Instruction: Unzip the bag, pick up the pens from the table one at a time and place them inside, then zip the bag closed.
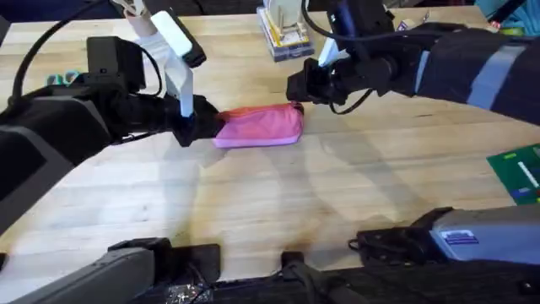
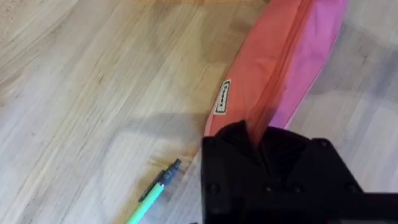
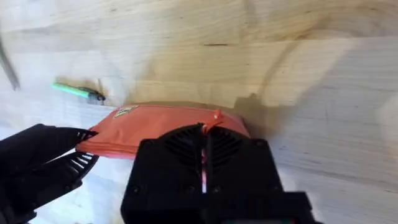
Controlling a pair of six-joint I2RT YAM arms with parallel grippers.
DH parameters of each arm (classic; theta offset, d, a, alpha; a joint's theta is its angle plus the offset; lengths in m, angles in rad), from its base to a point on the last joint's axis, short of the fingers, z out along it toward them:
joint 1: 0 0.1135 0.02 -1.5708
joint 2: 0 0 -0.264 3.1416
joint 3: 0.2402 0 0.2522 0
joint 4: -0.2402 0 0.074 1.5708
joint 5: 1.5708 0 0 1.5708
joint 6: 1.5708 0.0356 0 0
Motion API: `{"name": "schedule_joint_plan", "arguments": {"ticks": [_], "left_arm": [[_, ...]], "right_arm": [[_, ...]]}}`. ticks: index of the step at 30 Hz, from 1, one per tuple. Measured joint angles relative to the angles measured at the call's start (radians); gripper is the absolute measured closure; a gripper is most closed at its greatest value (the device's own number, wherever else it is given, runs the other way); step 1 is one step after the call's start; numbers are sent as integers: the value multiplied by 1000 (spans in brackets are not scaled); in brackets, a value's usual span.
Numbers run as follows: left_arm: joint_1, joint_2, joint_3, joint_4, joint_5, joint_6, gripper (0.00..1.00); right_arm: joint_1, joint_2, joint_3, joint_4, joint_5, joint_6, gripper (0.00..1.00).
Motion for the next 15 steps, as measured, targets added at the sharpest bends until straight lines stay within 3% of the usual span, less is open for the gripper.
{"name": "schedule_joint_plan", "arguments": {"ticks": [15], "left_arm": [[0, 0, 0, 0, 0, 0, 959]], "right_arm": [[37, -49, 19, -1, -3, -47, 970]]}}
